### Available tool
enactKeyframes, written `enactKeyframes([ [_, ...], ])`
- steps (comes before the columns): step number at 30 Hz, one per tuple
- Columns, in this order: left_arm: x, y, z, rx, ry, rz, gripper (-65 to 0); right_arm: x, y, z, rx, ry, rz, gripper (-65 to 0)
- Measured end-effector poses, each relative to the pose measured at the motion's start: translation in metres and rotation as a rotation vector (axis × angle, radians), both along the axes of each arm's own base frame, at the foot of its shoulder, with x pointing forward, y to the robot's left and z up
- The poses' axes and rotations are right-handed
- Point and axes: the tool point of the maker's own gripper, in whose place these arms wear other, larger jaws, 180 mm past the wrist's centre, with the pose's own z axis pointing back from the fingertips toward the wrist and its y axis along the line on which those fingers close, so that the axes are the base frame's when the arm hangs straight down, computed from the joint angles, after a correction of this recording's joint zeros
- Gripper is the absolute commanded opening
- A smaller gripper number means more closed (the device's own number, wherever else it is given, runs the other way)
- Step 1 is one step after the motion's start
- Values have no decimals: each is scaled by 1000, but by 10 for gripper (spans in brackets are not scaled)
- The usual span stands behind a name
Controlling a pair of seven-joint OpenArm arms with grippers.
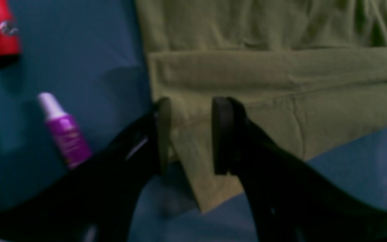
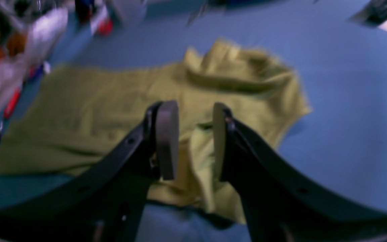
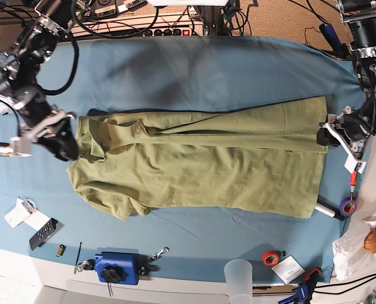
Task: Layout the t-shirt on the table in an organized manner, then fold the t-shirt properly
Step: 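Release the folded edge and raise both grippers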
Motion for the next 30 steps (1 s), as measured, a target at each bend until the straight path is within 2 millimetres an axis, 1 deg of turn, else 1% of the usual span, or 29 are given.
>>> enactKeyframes([
  [3, -3, 10, 12, 16, -27, 24, -434, -10, -19, -2, -11, 28, -53, -466],
  [4, -7, 14, 14, 18, -31, 37, -434, -12, -25, -2, -13, 28, -71, -466],
  [7, -27, 26, 6, 14, 0, 84, -431, -23, -38, -6, -18, 50, -112, -466],
  [9, -41, 27, -3, 0, 19, 94, -394, -34, -43, -17, -31, 102, -125, -465],
  [12, -51, 26, -11, -6, 11, 101, -326, -47, -46, -31, -54, 165, -136, -465],
  [13, -52, 27, -13, 0, 10, 104, -317, -49, -46, -34, -54, 173, -135, -465],
  [17, -56, 36, -17, 55, 33, 115, -315, -60, -46, -43, -57, 211, -134, -460],
  [18, -57, 38, -18, 66, 39, 118, -315, -64, -46, -46, -58, 225, -133, -436],
  [20, -60, 41, -20, 74, 59, 128, -315, -72, -46, -54, -64, 268, -126, -364],
  [21, -60, 44, -18, 75, 55, 139, -315, -76, -45, -57, -65, 284, -124, -338],
  [22, -60, 50, -15, 77, 48, 156, -315, -78, -45, -59, -65, 292, -123, -330],
  [26, -59, 73, 3, 60, -19, 220, -315, -83, -49, -65, -90, 322, -136, -330],
  [30, -62, 92, 20, 38, -76, 264, -315, -80, -59, -65, -143, 309, -174, -330],
])
